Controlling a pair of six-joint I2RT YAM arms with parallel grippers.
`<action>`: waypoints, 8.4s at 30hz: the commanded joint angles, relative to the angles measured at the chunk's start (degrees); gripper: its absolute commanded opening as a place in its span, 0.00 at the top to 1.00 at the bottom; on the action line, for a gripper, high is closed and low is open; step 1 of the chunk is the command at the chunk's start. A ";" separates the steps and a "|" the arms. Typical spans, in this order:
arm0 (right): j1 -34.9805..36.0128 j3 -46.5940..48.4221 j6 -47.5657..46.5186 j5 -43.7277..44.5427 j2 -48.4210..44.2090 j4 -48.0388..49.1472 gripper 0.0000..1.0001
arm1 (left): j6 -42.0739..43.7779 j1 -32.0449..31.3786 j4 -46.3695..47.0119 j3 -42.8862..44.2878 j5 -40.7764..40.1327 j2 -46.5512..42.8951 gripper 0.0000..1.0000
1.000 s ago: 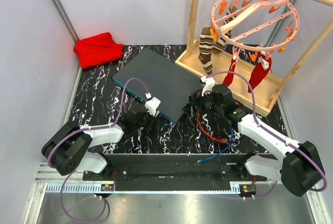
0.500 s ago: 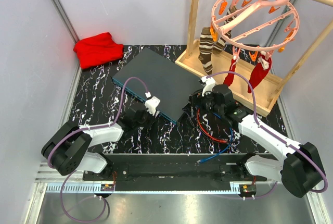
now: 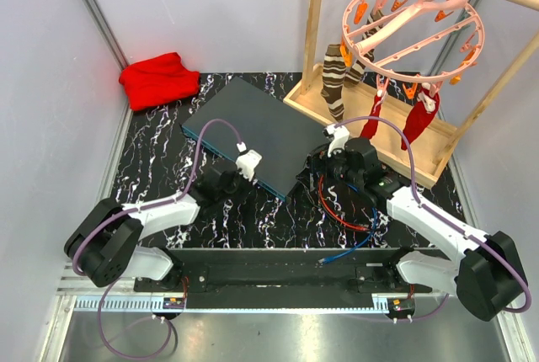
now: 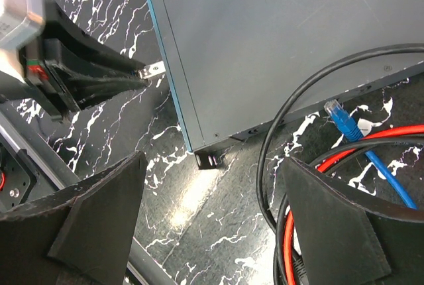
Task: Insert the plug into the switch port
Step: Insert the plug into the switch port, then pick up the plug from the center of the board.
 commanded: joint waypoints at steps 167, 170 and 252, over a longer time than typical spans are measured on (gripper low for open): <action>-7.88 31.94 -11.13 2.54 31.90 -17.31 0.09 | -10.44 -0.34 -27.44 8.78 -32.05 -46.55 0.01; -7.97 26.06 -8.85 5.35 26.53 -21.27 0.10 | -6.04 -0.35 -27.81 10.72 -32.76 -48.67 0.01; -13.52 27.71 -20.00 6.15 26.00 -48.16 1.00 | 5.66 -0.26 -25.00 6.86 -22.40 -46.38 0.01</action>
